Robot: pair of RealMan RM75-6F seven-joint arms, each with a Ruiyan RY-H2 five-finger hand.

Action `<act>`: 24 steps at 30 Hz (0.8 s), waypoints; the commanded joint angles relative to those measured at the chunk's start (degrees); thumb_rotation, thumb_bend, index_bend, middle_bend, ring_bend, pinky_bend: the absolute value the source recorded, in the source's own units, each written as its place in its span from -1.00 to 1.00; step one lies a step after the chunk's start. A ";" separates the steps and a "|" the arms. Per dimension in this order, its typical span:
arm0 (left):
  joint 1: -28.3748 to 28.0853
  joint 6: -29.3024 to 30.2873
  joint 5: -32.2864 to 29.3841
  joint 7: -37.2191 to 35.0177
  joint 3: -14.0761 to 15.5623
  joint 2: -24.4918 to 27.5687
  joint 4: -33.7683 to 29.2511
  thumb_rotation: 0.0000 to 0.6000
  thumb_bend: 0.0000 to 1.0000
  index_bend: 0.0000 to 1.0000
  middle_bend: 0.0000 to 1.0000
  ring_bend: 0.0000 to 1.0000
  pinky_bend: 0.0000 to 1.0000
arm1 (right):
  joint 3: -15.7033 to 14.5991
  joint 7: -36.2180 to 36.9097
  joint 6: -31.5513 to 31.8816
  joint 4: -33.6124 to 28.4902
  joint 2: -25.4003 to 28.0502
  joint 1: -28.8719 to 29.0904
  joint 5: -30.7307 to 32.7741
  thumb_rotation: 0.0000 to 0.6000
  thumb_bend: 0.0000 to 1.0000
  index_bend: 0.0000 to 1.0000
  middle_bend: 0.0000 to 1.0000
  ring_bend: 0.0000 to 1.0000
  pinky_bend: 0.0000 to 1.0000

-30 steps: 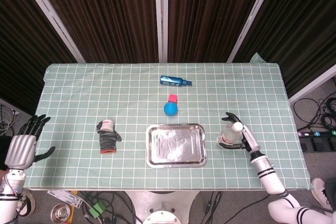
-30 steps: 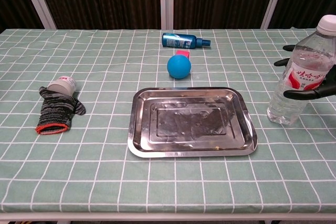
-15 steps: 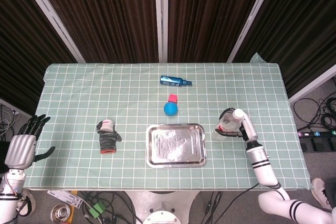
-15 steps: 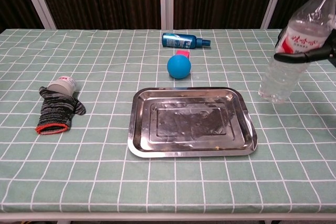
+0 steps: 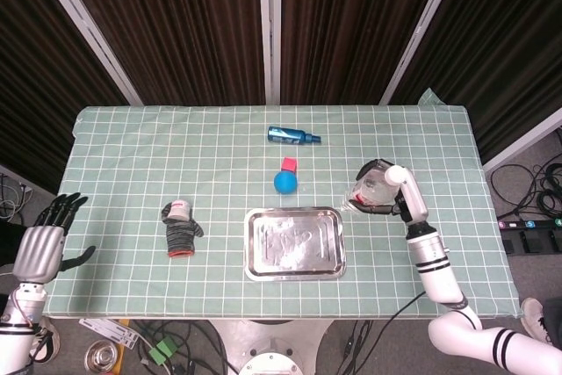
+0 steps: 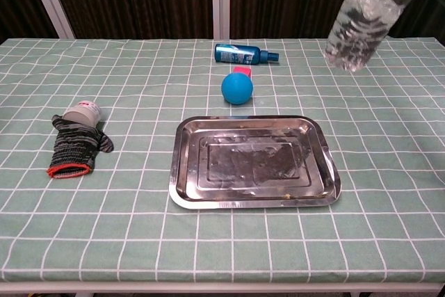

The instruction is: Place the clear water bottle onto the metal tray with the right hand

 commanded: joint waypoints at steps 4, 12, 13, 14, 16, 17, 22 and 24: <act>0.06 0.27 0.19 0.47 0.00 0.68 -0.77 1.00 -0.53 -0.68 -0.64 -0.83 -0.62 | 0.00 2.35 0.70 2.23 -2.13 1.52 -2.65 1.00 -0.66 0.72 0.38 0.11 0.19; -0.52 -0.20 0.27 0.82 -0.24 0.23 -1.22 1.00 -0.53 -0.68 -0.64 -0.83 -0.62 | 3.04 -4.06 9.03 -9.33 3.90 0.26 -6.61 1.00 -0.67 0.72 0.38 0.11 0.19; -0.56 -0.26 0.30 0.81 -0.22 0.10 -1.14 1.00 -0.53 -0.68 -0.64 -0.83 -0.62 | 1.78 -4.18 7.42 -7.58 3.26 -0.10 -4.59 1.00 -0.67 0.72 0.38 0.11 0.19; -0.57 -0.35 0.34 0.80 -0.13 -0.03 -1.04 1.00 -0.53 -0.68 -0.64 -0.83 -0.62 | 0.12 -3.49 4.14 -4.63 2.03 -0.41 -0.98 1.00 -0.67 0.71 0.38 0.11 0.19; -0.54 -0.44 0.41 0.77 0.05 -0.16 -0.93 1.00 -0.53 -0.68 -0.64 -0.83 -0.62 | -2.28 -2.54 -3.39 2.06 -0.46 -0.08 5.47 1.00 -0.67 0.71 0.38 0.11 0.18; -0.51 -0.45 0.44 0.76 0.13 -0.19 -0.90 1.00 -0.53 -0.68 -0.64 -0.83 -0.62 | -3.08 -2.33 -6.42 4.86 -1.53 0.23 7.50 1.00 -0.67 0.71 0.38 0.10 0.18; -0.17 -0.19 0.24 0.68 0.24 0.00 -0.88 1.00 -0.53 -0.68 -0.64 -0.83 -0.62 | -3.04 -0.31 -4.37 7.89 -2.56 0.16 3.82 1.00 -0.67 0.71 0.38 0.10 0.17; -0.23 -0.20 0.18 0.61 0.11 0.12 -1.00 1.00 -0.53 -0.68 -0.64 -0.83 -0.62 | -2.08 0.23 -1.55 5.79 -1.14 -0.36 2.06 1.00 -0.67 0.71 0.38 0.10 0.17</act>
